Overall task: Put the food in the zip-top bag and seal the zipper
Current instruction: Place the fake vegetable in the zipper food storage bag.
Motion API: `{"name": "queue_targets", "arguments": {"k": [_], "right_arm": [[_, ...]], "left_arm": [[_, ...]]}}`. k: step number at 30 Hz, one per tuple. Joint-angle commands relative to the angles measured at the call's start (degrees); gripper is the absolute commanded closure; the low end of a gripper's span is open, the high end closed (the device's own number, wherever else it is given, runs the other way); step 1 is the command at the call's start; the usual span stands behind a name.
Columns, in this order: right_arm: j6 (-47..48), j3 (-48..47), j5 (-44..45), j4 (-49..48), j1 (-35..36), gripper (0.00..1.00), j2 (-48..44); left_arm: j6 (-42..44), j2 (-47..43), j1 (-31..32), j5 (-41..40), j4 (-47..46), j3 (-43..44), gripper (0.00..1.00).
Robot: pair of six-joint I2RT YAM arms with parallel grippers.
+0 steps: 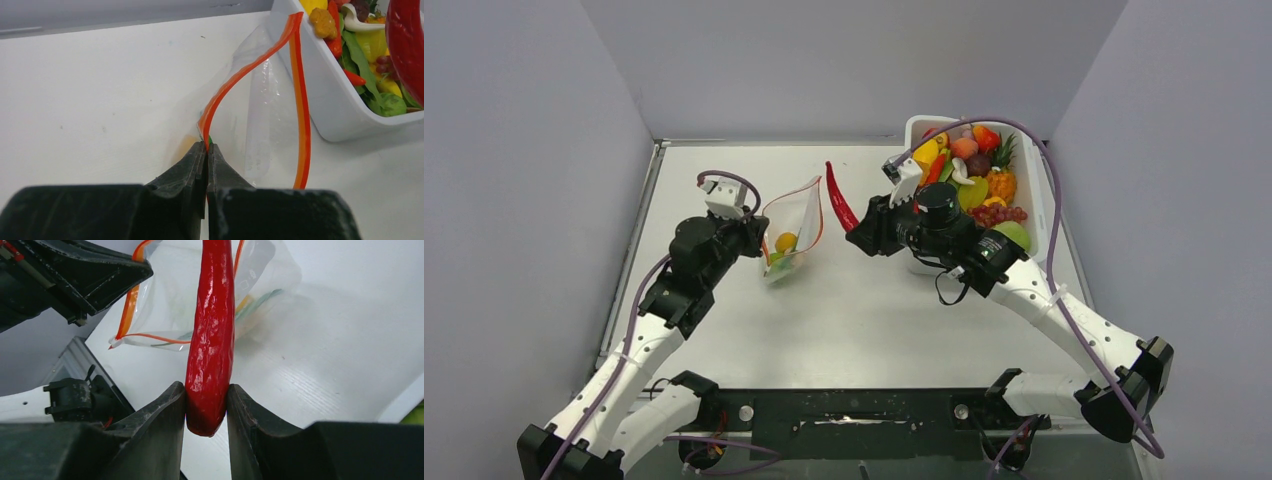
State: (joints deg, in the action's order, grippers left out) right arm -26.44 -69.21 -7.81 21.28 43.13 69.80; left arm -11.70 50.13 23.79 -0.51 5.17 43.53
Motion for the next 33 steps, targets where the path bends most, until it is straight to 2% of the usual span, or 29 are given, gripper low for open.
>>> {"name": "queue_targets", "arguments": {"k": [1, 6, 12, 17, 22, 27, 33], "right_arm": [[-6.20, -2.06, -5.01, -2.46, 1.04, 0.75, -2.67], [-8.79, -0.16, -8.65, -2.70, 1.43, 0.76, -3.53], [-14.64, 0.80, -13.00, -3.76, 1.56, 0.75, -1.59], [-19.28, 1.01, -14.08, -4.50, 1.85, 0.76, 2.02], [-25.81, 2.36, -16.95, -9.54, 2.13, 0.76, 4.93], [-29.36, -1.30, -16.61, -4.32, 2.35, 0.75, 10.18], [-33.90, -1.96, -16.83, -4.69, 3.31, 0.72, 13.46]], "left_arm": [[3.03, -1.88, -0.33, -5.64, -4.40, 4.56, 1.00], [5.36, -1.79, -0.24, -6.70, -6.22, 4.35, 1.00], [6.69, -1.33, 0.43, -3.69, -8.45, 1.34, 1.00], [4.61, -1.50, 0.64, -1.35, -9.76, -0.93, 1.00], [3.39, -2.54, 0.77, 0.50, -10.04, -3.56, 1.00], [3.53, -3.74, 0.90, 0.59, -9.49, -4.71, 1.00], [3.70, -4.09, 1.26, 2.51, -10.23, -5.58, 1.00]]}}
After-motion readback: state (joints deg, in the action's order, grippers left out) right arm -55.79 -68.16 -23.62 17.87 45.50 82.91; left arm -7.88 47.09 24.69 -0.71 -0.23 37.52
